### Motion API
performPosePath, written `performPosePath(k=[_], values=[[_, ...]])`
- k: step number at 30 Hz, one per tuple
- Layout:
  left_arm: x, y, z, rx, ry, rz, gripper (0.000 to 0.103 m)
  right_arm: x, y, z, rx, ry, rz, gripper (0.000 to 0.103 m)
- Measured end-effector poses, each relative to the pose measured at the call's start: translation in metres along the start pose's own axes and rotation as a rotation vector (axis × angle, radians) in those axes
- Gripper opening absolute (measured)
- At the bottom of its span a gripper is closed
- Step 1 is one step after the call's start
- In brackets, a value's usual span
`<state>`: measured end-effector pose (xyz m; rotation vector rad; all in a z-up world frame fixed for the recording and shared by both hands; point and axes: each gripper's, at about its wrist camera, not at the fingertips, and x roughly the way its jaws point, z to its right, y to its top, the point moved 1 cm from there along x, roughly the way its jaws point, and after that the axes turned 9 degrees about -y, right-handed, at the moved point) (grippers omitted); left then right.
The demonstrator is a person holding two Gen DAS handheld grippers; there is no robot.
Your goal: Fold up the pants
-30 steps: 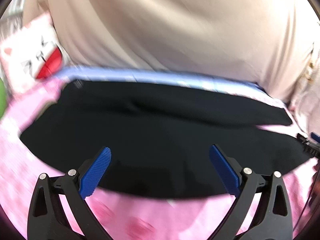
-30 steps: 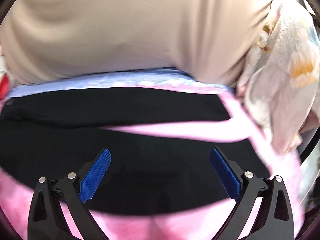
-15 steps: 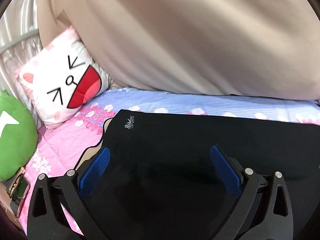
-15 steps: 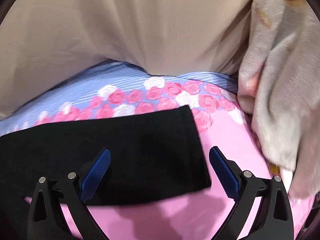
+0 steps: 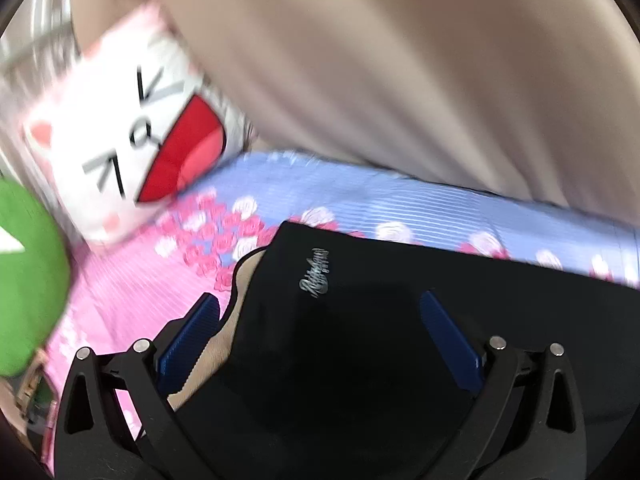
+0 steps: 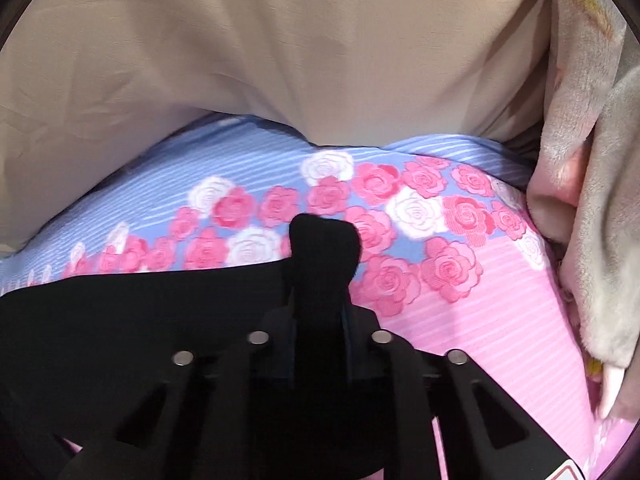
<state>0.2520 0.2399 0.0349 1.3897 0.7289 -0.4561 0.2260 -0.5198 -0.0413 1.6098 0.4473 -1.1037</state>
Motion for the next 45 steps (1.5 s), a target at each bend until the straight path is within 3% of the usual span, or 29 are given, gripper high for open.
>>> performPosePath(k=[1, 3, 6, 8, 10, 11, 12, 13, 14, 17, 21, 24, 26, 29, 32, 34, 35, 36, 38, 42, 45], values=[[0.008, 0.006, -0.008, -0.018, -0.019, -0.022, 0.098, -0.005, 0.0, -0.006, -0.016, -0.016, 0.011, 0.012], [0.024, 0.017, -0.027, -0.054, 0.031, -0.028, 0.098, -0.013, -0.002, -0.013, -0.027, -0.031, 0.037, 0.012], [0.05, 0.03, -0.036, -0.031, 0.069, -0.055, 0.098, -0.032, -0.005, -0.02, -0.024, -0.025, 0.072, 0.012], [0.068, 0.036, -0.039, -0.038, 0.049, -0.092, 0.097, -0.045, -0.011, -0.024, -0.031, -0.019, 0.093, 0.012], [0.089, 0.04, -0.042, -0.062, 0.01, -0.144, 0.073, -0.056, -0.018, -0.028, -0.034, -0.015, 0.106, 0.012], [0.101, 0.04, -0.044, -0.079, -0.005, -0.178, 0.042, -0.062, -0.026, -0.031, -0.041, -0.017, 0.115, 0.012], [0.107, 0.039, -0.046, -0.096, -0.014, -0.203, 0.023, -0.067, -0.03, -0.033, -0.048, -0.018, 0.122, 0.012], [0.108, 0.039, -0.048, -0.117, -0.016, -0.205, 0.011, -0.074, -0.034, -0.032, -0.05, -0.018, 0.125, 0.012], [0.104, 0.039, -0.05, -0.126, -0.003, -0.191, 0.005, -0.078, -0.037, -0.033, -0.048, -0.02, 0.129, 0.012], [0.061, 0.041, -0.055, -0.137, -0.072, -0.094, 0.003, -0.1, -0.046, -0.028, -0.039, -0.016, 0.156, 0.012], [-0.039, 0.034, -0.064, -0.087, -0.19, 0.059, 0.001, -0.143, -0.057, -0.012, -0.026, 0.015, 0.224, 0.012], [-0.106, 0.005, -0.075, -0.027, -0.204, 0.122, 0.001, -0.174, -0.076, -0.001, -0.041, 0.027, 0.272, 0.012], [-0.13, -0.025, -0.084, -0.009, -0.173, 0.114, 0.0, -0.186, -0.092, 0.004, -0.063, 0.009, 0.28, 0.012], [-0.137, -0.07, -0.106, -0.011, -0.041, 0.057, 0.0, -0.19, -0.124, 0.017, -0.08, -0.018, 0.247, 0.015], [-0.124, -0.107, -0.124, -0.109, -0.088, -0.063, 0.002, -0.179, -0.157, 0.029, -0.088, -0.043, 0.188, 0.028], [-0.12, -0.123, -0.13, -0.204, -0.173, -0.11, 0.005, -0.182, -0.172, 0.037, -0.074, -0.077, 0.189, 0.037], [-0.12, -0.126, -0.128, -0.245, -0.228, -0.117, 0.018, -0.187, -0.177, 0.04, -0.062, -0.081, 0.198, 0.04], [-0.121, -0.127, -0.123, -0.28, -0.286, -0.127, 0.052, -0.194, -0.181, 0.042, -0.043, -0.091, 0.218, 0.051], [-0.116, -0.123, -0.11, -0.356, -0.356, -0.113, 0.09, -0.207, -0.188, 0.047, -0.01, -0.099, 0.257, 0.055], [-0.095, -0.108, -0.081, -0.374, -0.352, -0.115, 0.093, -0.235, -0.208, 0.038, 0.012, -0.081, 0.299, 0.055], [-0.056, -0.106, -0.067, -0.421, -0.406, -0.226, 0.093, -0.247, -0.224, 0.024, 0.013, -0.035, 0.31, 0.056]])
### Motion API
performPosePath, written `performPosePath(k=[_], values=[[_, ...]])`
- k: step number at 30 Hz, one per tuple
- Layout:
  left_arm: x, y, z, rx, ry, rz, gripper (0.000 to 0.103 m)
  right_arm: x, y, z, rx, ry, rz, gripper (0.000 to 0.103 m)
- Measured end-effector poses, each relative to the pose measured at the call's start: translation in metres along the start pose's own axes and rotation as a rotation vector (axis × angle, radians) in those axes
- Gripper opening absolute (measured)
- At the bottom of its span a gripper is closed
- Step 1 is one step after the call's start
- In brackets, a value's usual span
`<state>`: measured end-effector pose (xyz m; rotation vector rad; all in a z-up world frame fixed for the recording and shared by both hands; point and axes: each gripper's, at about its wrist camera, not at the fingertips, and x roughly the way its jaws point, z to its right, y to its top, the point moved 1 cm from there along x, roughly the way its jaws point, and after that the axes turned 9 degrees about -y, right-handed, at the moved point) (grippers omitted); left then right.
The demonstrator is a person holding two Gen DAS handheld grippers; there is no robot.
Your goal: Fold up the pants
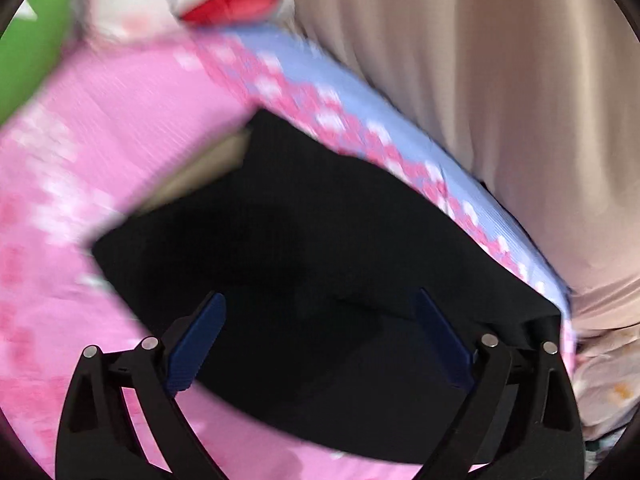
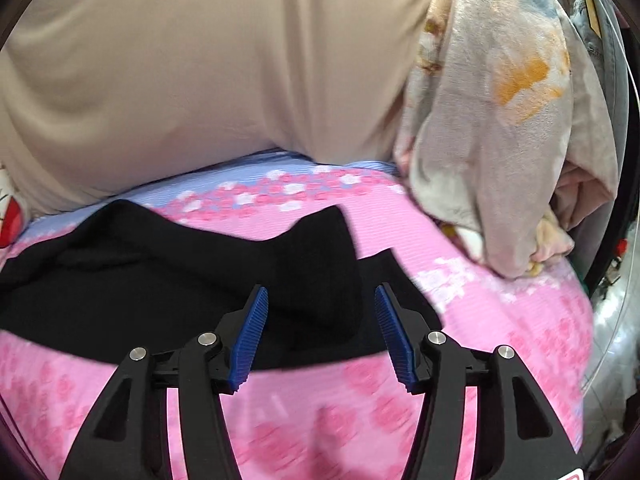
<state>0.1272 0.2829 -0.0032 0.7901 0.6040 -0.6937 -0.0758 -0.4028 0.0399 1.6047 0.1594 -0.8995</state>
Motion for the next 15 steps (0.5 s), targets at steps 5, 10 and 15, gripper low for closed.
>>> performPosePath(k=[5, 10, 15], values=[[0.026, 0.016, -0.008, -0.097, 0.03, -0.043, 0.024, -0.015, -0.026, -0.037, -0.053, 0.069, -0.034, 0.057], [-0.043, 0.02, 0.004, -0.021, 0.002, 0.038, 0.012, -0.02, -0.035, -0.066, -0.102, 0.113, -0.039, 0.058], [-0.089, 0.0, -0.016, 0.108, 0.205, 0.051, 0.013, -0.013, -0.043, -0.06, -0.095, 0.116, -0.074, 0.058]])
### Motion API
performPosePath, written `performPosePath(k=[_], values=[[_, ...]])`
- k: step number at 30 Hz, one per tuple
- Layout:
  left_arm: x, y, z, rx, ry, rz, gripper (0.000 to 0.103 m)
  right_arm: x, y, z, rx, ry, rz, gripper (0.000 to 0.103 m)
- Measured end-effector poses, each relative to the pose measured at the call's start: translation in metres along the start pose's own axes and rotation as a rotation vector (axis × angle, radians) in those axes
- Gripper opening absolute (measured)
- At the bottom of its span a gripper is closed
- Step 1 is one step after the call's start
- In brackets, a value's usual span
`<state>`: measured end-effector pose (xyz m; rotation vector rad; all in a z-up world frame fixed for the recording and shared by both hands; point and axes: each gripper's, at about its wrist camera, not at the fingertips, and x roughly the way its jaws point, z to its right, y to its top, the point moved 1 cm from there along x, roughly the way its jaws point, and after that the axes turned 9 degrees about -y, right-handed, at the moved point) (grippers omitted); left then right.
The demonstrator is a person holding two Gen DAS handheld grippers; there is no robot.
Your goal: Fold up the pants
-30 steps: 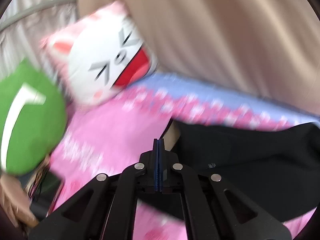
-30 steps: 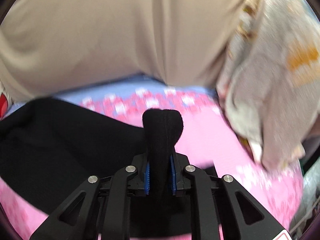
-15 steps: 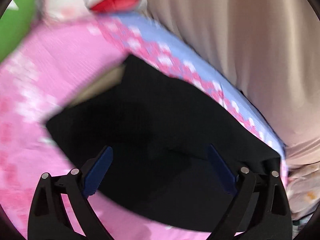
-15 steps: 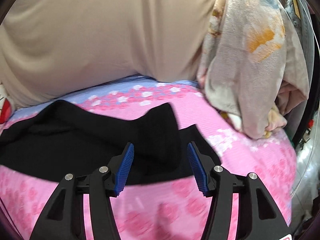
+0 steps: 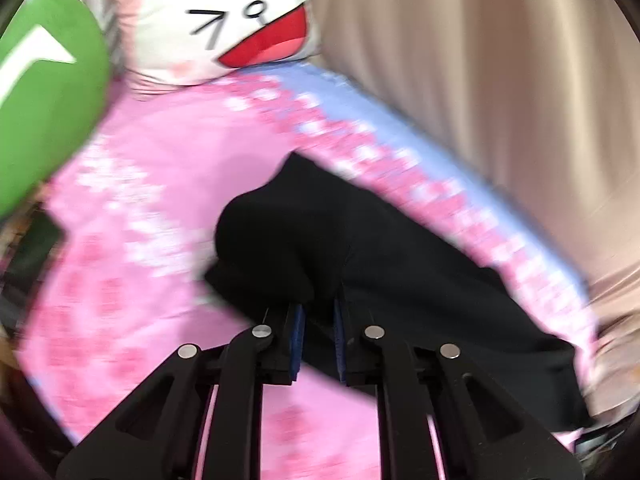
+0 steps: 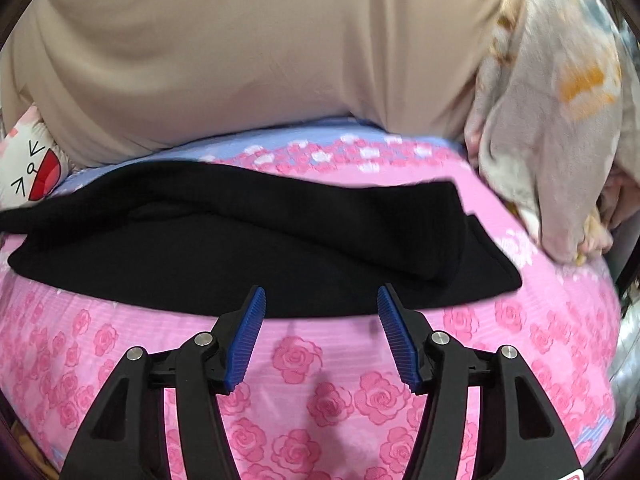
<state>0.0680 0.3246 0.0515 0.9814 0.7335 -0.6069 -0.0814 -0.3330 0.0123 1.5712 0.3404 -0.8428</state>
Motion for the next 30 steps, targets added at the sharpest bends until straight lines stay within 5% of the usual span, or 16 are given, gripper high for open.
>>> performPosePath(k=[4, 11, 15, 17, 19, 23, 27, 30], values=[[0.049, -0.029, -0.026, 0.012, 0.172, -0.114, 0.019, 0.012, -0.009, 0.019, 0.09, 0.023, -0.042, 0.058], [0.041, -0.037, -0.016, 0.033, 0.207, -0.062, 0.02, 0.004, -0.011, 0.057, 0.178, -0.012, -0.06, 0.062], [0.057, -0.041, -0.016, 0.022, 0.236, -0.053, 0.024, 0.043, -0.003, 0.074, 0.202, -0.04, -0.139, 0.066], [0.057, -0.045, -0.01, 0.053, 0.284, -0.041, 0.026, 0.067, -0.007, 0.072, 0.162, -0.071, -0.197, 0.058], [0.06, -0.046, -0.006, 0.068, 0.304, -0.036, 0.026, 0.08, -0.011, 0.064, 0.136, -0.045, -0.235, 0.008], [0.058, -0.044, -0.005, 0.047, 0.296, -0.039, 0.026, 0.045, 0.025, 0.057, 0.011, -0.145, -0.087, 0.008], [0.059, -0.044, -0.006, 0.043, 0.289, -0.039, 0.026, 0.016, 0.077, 0.089, -0.019, -0.286, 0.077, 0.011], [0.061, -0.046, -0.003, 0.056, 0.3, -0.027, 0.027, 0.071, 0.073, 0.112, -0.037, -0.294, -0.033, 0.013]])
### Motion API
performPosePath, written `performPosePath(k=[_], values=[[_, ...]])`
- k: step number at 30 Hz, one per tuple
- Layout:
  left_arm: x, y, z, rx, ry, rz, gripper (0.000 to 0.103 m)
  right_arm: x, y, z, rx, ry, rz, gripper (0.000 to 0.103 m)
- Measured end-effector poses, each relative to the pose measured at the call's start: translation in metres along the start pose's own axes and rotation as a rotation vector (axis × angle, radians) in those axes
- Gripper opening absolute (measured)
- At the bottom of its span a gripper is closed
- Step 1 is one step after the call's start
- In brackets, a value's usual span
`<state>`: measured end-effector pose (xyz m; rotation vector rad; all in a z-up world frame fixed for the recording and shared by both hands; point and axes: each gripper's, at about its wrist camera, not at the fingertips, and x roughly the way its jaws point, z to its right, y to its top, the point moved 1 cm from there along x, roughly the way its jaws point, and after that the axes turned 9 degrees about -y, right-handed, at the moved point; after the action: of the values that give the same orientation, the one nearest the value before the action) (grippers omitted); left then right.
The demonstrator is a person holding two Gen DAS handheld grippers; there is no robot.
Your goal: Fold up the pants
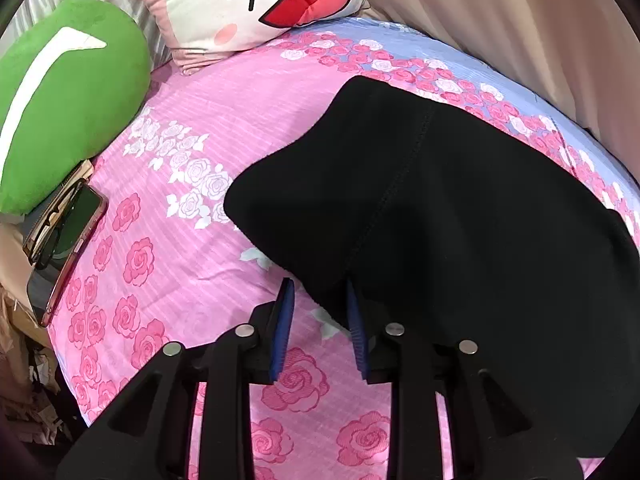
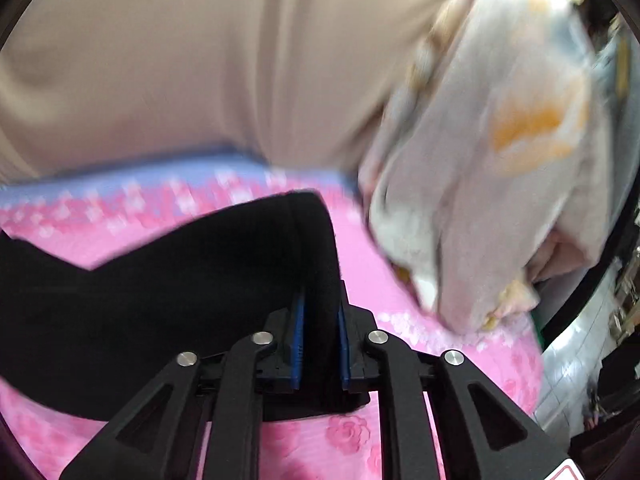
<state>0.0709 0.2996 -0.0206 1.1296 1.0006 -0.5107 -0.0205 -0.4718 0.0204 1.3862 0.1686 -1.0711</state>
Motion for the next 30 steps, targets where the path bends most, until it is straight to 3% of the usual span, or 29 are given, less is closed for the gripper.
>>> performPosePath(k=[2, 3, 6, 8, 10, 13, 16, 18, 20, 21, 22, 24, 26, 29, 30], values=[[0.001, 0.0, 0.003, 0.01, 0.012, 0.006, 0.027, 0.043, -0.018, -0.003, -0.027, -0.063, -0.135, 0.013], [0.001, -0.001, 0.005, 0.021, 0.027, 0.008, 0.027, 0.049, -0.026, -0.004, -0.033, -0.1, -0.156, 0.014], [-0.007, -0.002, 0.002, 0.014, 0.042, 0.018, 0.035, 0.006, -0.032, -0.006, 0.035, -0.051, -0.053, 0.03], [-0.023, -0.002, -0.002, -0.025, -0.006, 0.043, 0.035, -0.023, -0.028, -0.019, 0.019, -0.007, 0.0, 0.031], [-0.047, -0.001, -0.001, -0.057, -0.055, 0.107, 0.035, -0.053, -0.018, -0.05, -0.022, 0.096, 0.051, 0.031], [-0.071, 0.005, 0.02, -0.025, -0.083, 0.191, 0.041, -0.082, -0.004, -0.114, -0.08, 0.34, 0.077, 0.031], [-0.069, 0.016, 0.064, 0.077, -0.176, 0.172, 0.042, -0.096, -0.001, -0.201, -0.182, 0.527, 0.065, 0.031], [-0.057, 0.024, 0.103, 0.145, -0.283, 0.101, 0.043, -0.102, -0.003, -0.241, -0.248, 0.575, 0.067, 0.031], [-0.043, 0.027, 0.143, 0.226, -0.338, 0.042, 0.057, -0.108, -0.01, -0.271, -0.326, 0.581, 0.085, 0.031], [-0.039, 0.027, 0.158, 0.26, -0.34, 0.039, 0.068, -0.108, -0.012, -0.276, -0.33, 0.588, 0.076, 0.031], [-0.031, 0.028, 0.18, 0.315, -0.336, 0.031, 0.071, -0.106, -0.015, -0.277, -0.318, 0.595, 0.06, 0.031], [-0.015, 0.029, 0.215, 0.389, -0.324, 0.017, 0.073, -0.096, -0.018, -0.269, -0.297, 0.578, 0.03, 0.031], [0.001, 0.033, 0.238, 0.401, -0.295, -0.009, 0.073, -0.09, -0.021, -0.255, -0.269, 0.555, 0.007, 0.031], [0.004, 0.031, 0.248, 0.375, -0.36, -0.04, 0.074, -0.081, -0.018, -0.208, -0.188, 0.443, -0.003, 0.031], [0.003, 0.03, 0.25, 0.377, -0.379, -0.041, 0.078, -0.077, -0.016, -0.188, -0.154, 0.396, -0.002, 0.035]])
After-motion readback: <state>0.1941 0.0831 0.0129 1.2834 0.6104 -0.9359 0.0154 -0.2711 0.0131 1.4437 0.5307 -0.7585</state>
